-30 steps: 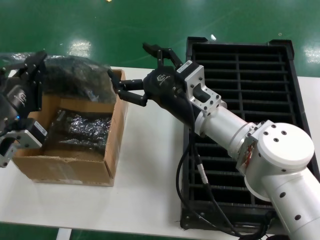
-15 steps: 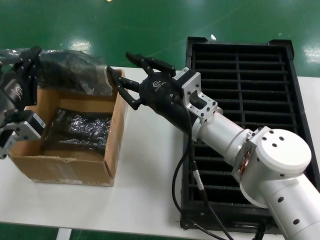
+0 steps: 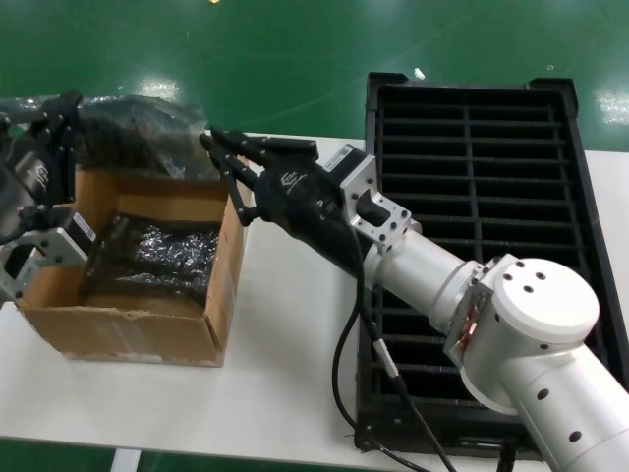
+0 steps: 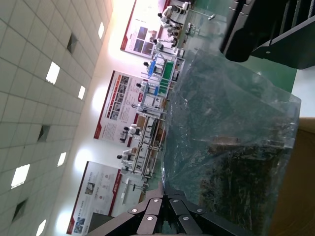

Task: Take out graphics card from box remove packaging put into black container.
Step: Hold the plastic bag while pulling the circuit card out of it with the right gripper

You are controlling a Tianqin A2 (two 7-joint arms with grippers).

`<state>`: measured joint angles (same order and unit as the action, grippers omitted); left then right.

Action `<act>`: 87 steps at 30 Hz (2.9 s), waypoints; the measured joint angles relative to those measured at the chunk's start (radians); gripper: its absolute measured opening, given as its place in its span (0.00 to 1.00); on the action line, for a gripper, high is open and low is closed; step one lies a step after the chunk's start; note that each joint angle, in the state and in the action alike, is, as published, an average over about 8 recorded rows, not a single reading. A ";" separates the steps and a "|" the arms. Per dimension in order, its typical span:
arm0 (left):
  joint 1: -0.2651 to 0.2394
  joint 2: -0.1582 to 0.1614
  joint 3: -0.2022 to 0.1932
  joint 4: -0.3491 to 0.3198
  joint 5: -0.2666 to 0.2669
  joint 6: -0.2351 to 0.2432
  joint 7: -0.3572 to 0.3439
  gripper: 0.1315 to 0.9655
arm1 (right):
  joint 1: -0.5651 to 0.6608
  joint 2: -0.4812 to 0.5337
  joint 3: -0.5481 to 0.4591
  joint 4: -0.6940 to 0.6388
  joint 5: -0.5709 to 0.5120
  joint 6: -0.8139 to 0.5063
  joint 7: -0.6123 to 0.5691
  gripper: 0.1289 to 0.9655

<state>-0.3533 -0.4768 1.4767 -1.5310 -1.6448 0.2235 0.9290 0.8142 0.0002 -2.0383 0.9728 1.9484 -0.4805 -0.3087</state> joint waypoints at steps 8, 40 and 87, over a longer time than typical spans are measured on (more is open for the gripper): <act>-0.013 -0.014 0.037 0.008 0.024 -0.021 -0.048 0.01 | 0.020 0.000 -0.043 -0.040 0.053 -0.015 -0.033 0.03; 0.069 -0.121 0.053 -0.113 -0.010 0.059 -0.133 0.01 | 0.067 0.000 -0.102 -0.151 0.193 -0.057 -0.128 0.01; 0.126 -0.136 0.036 -0.169 -0.031 0.093 -0.188 0.01 | 0.094 0.000 -0.136 -0.209 0.316 -0.083 -0.208 0.18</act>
<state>-0.2277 -0.6133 1.5130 -1.6997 -1.6753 0.3169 0.7411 0.9081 0.0001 -2.1743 0.7634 2.2645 -0.5631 -0.5168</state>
